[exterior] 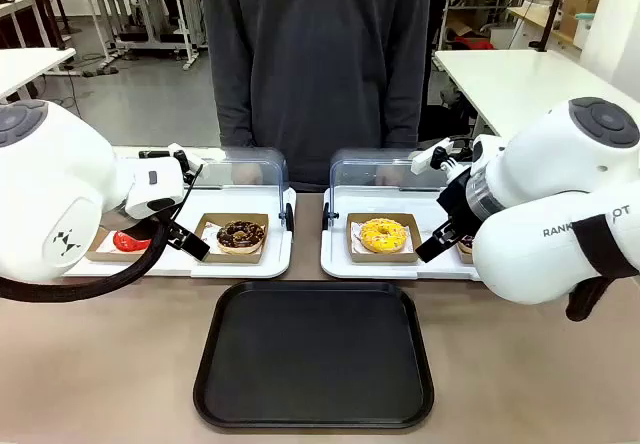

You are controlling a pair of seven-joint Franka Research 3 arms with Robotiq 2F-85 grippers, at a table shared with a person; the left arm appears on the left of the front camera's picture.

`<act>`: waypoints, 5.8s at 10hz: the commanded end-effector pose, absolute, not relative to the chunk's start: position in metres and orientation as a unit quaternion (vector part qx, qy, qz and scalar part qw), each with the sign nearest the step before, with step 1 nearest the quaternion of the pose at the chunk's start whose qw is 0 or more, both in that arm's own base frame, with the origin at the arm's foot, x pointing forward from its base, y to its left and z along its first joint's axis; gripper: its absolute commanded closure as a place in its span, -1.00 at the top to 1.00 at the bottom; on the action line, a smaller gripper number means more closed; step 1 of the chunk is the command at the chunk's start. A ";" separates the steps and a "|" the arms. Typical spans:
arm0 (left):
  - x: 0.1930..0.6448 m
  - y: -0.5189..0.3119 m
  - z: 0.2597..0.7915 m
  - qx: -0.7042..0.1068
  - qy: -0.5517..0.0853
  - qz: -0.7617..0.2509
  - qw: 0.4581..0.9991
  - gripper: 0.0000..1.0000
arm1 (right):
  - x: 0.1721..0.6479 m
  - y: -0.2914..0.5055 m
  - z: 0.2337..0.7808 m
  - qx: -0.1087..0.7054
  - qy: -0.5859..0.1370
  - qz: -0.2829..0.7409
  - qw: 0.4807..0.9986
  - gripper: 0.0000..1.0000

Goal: Move the third donut from the left to the tray.
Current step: Pick up the Paper togo box containing the Donut indicated by the person and place it on the Handle tray.

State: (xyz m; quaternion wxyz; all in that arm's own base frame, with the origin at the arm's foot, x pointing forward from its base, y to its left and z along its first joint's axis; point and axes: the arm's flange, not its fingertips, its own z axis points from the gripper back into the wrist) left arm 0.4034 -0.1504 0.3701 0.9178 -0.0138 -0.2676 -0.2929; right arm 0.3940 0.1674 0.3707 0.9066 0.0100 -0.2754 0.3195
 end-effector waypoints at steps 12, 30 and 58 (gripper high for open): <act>0.417 -0.132 0.416 -0.048 -0.278 -0.285 0.916 1.00 | 0.403 0.146 0.422 0.035 -0.291 0.304 0.906 1.00; 0.362 0.182 0.496 -0.283 -0.391 -0.391 0.784 1.00 | 0.369 -0.225 0.472 0.314 -0.467 0.300 0.770 1.00; 0.363 0.187 0.493 -0.287 -0.387 -0.384 0.788 1.00 | 0.369 -0.226 0.469 0.322 -0.457 0.289 0.777 1.00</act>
